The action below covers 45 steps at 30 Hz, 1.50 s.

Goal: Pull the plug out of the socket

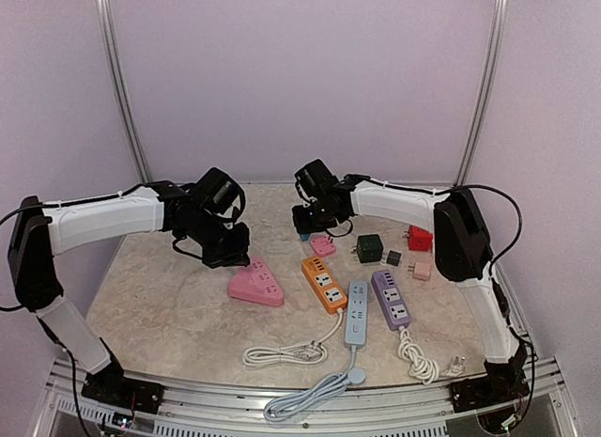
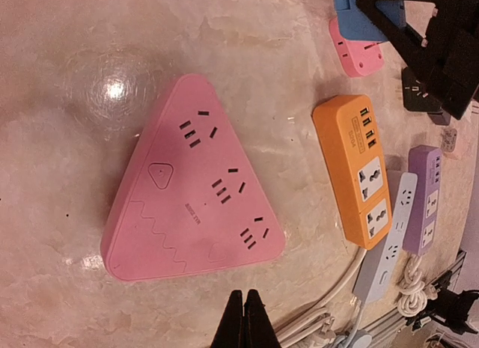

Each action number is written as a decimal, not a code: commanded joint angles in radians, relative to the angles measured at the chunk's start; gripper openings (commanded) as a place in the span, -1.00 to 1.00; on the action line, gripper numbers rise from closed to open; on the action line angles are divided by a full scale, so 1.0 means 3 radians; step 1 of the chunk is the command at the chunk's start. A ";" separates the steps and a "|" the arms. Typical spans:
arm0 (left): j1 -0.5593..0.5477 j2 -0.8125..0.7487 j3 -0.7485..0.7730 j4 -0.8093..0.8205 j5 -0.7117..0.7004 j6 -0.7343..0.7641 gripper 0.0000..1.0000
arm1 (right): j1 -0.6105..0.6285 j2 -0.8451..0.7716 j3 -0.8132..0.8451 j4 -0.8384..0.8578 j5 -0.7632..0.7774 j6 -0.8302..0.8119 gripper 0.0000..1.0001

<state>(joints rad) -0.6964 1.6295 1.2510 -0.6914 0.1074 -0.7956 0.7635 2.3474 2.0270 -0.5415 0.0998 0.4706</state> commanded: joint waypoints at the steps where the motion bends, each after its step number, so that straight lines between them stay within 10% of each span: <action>1: 0.0040 -0.0095 -0.0014 -0.0103 -0.0068 0.0056 -1.00 | 0.0101 0.0225 0.0363 -0.0404 0.0260 -0.0175 -0.95; 18: 0.0061 -0.0095 -0.0054 -0.0063 -0.0030 0.0057 -1.00 | 0.0289 0.0570 0.0738 -0.0837 0.0897 -0.0320 -0.80; 45: 0.0071 -0.0039 -0.0069 -0.0024 -0.0010 0.0056 -1.00 | 0.0359 0.0407 0.0705 -0.0648 0.0331 -0.0248 -0.12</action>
<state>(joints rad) -0.6800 1.6184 1.2499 -0.6979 0.1036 -0.7952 0.8612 2.5027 2.2261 -0.7582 0.2504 0.3843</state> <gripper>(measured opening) 0.004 0.422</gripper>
